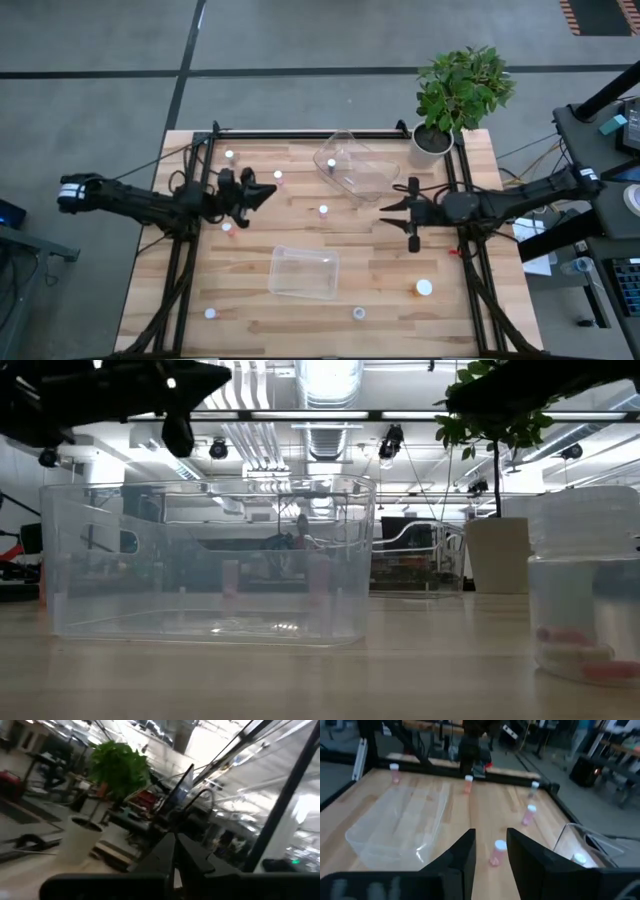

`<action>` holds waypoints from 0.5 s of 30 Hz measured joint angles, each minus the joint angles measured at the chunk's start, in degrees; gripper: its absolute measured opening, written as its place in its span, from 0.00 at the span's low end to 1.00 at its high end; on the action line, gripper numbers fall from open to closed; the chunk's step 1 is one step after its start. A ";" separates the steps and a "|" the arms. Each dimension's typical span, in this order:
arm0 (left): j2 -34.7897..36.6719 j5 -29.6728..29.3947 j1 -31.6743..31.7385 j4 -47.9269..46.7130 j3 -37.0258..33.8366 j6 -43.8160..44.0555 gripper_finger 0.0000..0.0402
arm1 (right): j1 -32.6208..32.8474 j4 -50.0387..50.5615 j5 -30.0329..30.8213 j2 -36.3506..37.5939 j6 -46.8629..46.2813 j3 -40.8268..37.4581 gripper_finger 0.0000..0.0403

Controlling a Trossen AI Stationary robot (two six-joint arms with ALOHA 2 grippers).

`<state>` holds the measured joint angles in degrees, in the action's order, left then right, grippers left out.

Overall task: Pick and place medicine bottles into bin by pill shape (circle, oval)
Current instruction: Put the pink tablet bottle into the bottom transparent bin

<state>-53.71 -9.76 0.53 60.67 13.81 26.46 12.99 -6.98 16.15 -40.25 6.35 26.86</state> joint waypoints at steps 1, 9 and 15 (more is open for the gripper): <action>-1.15 0.00 -0.26 -0.26 0.94 0.78 0.00 | 0.00 -0.60 -0.06 0.99 0.28 -0.86 0.24; -5.45 -0.02 -1.80 -22.99 12.61 7.72 0.00 | 0.00 -2.58 -2.00 8.52 0.48 -6.14 0.22; -7.73 -1.29 -2.47 -56.81 25.99 13.99 0.00 | 0.00 -3.23 -1.99 12.97 1.70 -9.00 0.22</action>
<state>-61.44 -11.05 -1.95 3.86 39.81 40.45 12.99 -10.20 14.16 -27.28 8.05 17.86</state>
